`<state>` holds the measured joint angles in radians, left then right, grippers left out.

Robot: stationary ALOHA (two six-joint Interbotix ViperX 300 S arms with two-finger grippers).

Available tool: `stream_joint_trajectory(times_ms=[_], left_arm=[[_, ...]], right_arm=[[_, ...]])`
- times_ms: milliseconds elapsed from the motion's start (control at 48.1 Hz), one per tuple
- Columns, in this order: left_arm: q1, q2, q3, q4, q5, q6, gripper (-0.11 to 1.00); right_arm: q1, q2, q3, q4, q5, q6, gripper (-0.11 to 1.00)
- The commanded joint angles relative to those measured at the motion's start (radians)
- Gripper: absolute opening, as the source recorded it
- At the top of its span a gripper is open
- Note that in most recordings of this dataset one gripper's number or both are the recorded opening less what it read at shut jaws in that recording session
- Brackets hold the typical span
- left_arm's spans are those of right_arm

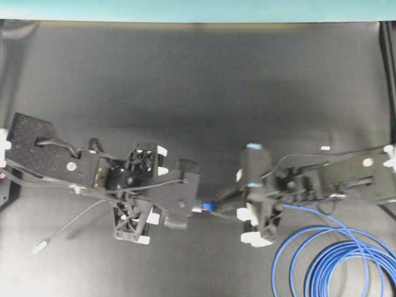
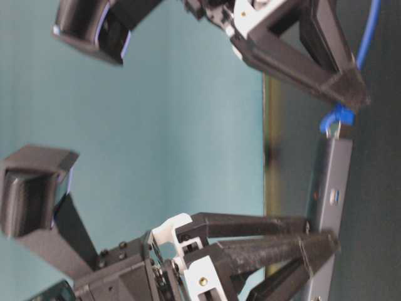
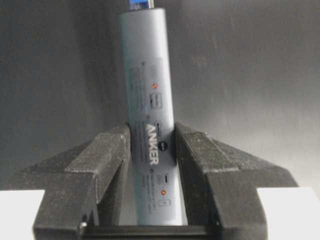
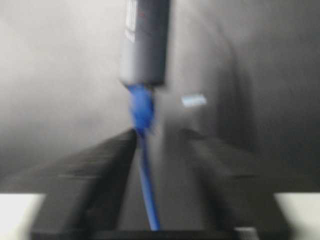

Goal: Insert the LAN cable into the hub.
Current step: 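Open the right gripper and withdraw it from the inserted plug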

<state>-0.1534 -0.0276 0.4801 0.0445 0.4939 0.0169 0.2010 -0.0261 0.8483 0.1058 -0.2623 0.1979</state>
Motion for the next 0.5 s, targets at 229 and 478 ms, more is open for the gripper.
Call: stream_joint_trajectory(times_ms=[229, 478], left_arm=[[-0.009, -0.048, 0.049, 0.003, -0.054, -0.048, 0.29], [-0.008, -0.043, 0.064, 0.003, -0.069, -0.055, 0.29]], right_arm=[[0.041, -0.089, 0.094, 0.015, -0.075, 0.008, 0.84], [0.043, -0.167, 0.164, 0.018, -0.081, 0.04, 0.84]])
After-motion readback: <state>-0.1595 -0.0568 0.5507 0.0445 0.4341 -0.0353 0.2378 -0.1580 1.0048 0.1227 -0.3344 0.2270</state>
